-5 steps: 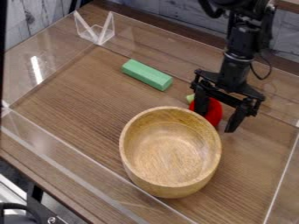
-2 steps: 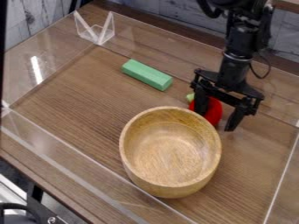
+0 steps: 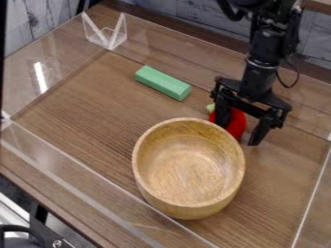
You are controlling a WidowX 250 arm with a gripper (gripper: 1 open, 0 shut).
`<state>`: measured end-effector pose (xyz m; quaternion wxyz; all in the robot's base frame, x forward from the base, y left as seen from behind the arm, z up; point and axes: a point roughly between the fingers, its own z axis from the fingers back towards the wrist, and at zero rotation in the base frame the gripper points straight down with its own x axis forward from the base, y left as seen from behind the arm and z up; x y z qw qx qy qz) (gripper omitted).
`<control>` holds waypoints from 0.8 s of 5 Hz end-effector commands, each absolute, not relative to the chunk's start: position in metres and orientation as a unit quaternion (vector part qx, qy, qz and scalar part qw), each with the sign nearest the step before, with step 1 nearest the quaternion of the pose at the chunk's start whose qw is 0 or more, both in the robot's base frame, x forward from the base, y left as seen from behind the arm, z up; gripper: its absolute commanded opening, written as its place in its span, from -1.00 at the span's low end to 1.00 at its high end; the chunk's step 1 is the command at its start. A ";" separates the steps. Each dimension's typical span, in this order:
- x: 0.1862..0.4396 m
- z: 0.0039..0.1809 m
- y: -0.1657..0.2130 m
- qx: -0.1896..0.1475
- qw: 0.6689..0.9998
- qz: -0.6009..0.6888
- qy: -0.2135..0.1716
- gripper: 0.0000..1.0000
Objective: Move the red fruit to the left side of the table
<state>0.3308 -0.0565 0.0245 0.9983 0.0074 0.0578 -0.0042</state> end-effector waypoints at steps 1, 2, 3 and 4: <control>0.338 0.026 -0.046 0.005 0.999 -0.004 0.039 -1.00; 0.337 0.031 -0.045 0.004 0.999 -0.004 0.033 -1.00; 0.336 0.047 -0.042 0.001 1.000 -0.001 0.020 -1.00; 0.334 0.065 -0.038 -0.002 1.000 0.003 0.004 -1.00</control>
